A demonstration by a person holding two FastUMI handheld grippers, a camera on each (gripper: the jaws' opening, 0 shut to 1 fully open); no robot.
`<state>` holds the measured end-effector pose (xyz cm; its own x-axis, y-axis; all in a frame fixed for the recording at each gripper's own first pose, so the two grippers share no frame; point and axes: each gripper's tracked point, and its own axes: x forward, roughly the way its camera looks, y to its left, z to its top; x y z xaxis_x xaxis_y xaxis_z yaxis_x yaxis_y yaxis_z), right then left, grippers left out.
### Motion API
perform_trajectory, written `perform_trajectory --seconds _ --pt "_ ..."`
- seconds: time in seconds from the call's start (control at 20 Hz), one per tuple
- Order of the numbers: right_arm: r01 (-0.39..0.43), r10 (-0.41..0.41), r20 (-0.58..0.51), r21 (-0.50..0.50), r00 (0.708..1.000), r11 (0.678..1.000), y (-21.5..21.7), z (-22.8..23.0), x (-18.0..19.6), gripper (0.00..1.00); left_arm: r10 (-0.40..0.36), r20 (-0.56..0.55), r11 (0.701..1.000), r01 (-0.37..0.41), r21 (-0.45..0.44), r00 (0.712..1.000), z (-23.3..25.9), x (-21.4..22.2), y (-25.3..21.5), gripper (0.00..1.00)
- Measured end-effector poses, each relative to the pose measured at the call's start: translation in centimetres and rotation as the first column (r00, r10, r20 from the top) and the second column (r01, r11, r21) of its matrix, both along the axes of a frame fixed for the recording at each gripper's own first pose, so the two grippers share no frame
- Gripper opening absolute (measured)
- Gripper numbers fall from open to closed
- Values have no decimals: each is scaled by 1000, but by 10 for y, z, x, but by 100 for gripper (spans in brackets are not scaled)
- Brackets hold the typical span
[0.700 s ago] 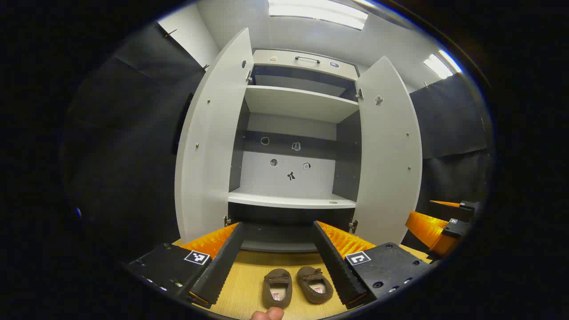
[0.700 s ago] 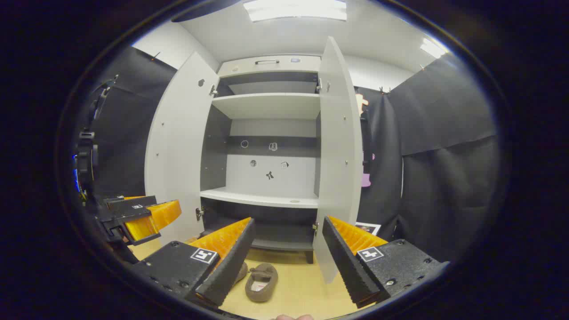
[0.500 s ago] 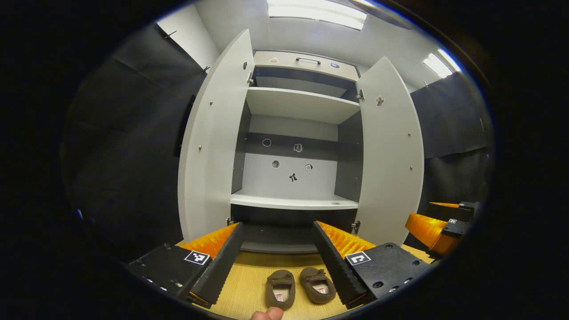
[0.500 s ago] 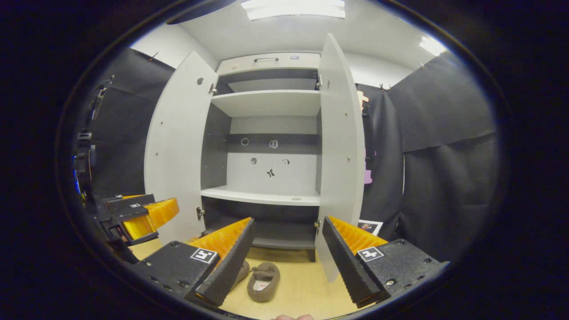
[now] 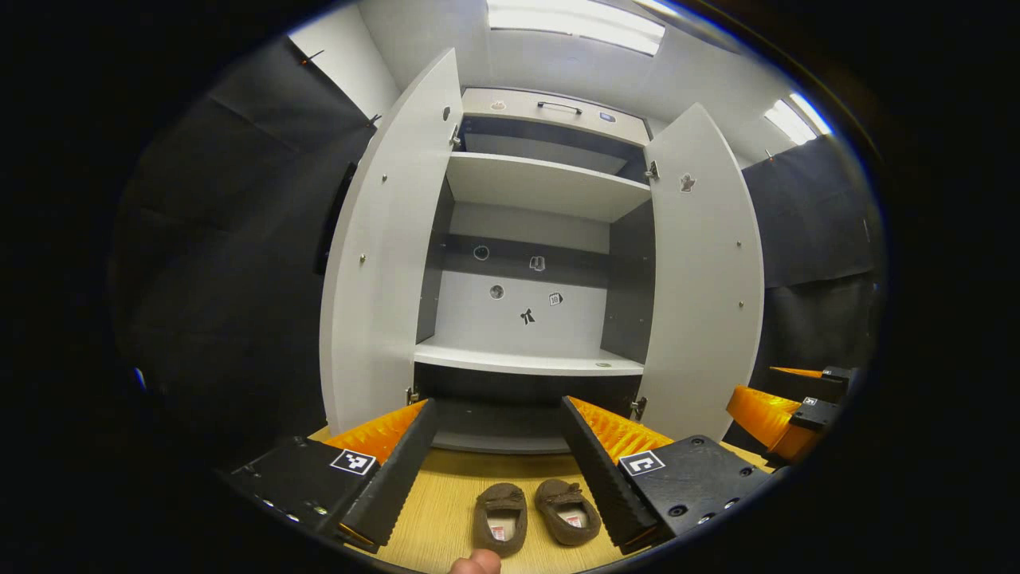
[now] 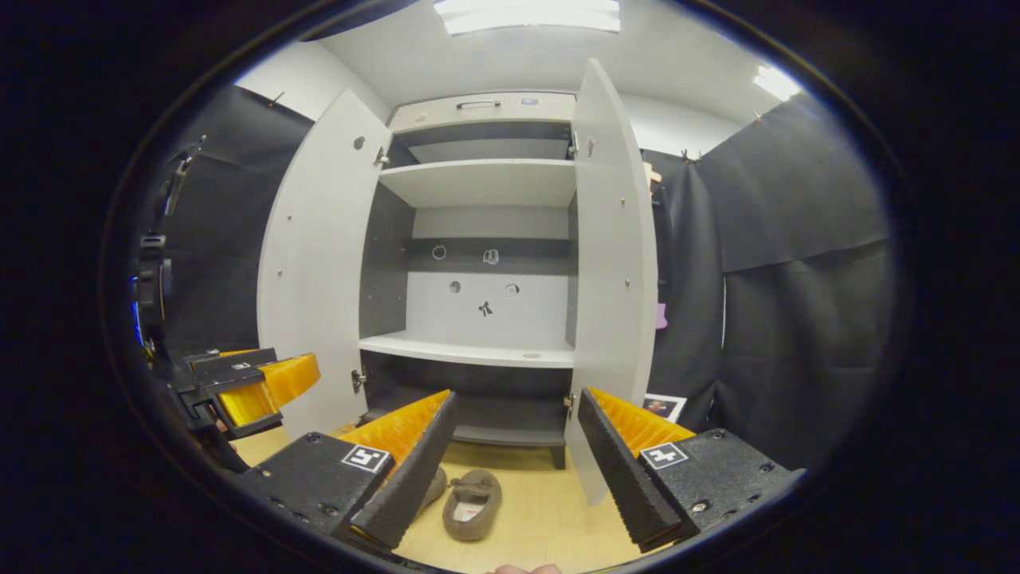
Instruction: Grab one shoe with the right hand and put it into the shoe cabinet, grab the other shoe with the left hand and put it into the shoe cabinet; then close the right door with the right hand and the left door with the left hand.
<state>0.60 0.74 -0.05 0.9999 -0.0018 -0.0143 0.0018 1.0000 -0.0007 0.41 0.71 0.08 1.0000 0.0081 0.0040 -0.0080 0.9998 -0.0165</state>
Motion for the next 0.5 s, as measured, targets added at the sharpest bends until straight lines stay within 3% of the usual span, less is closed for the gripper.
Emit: perform_trajectory --seconds 0.35,0.5 --pt "-19 19 -16 3 1000 1000 9 -6 6 99 0 20 1000 0 13 1000 7 -1 2 94" --pt "-50 50 -70 -7 996 999 20 -22 19 99 3 21 1000 -3 18 1000 7 -3 4 95"
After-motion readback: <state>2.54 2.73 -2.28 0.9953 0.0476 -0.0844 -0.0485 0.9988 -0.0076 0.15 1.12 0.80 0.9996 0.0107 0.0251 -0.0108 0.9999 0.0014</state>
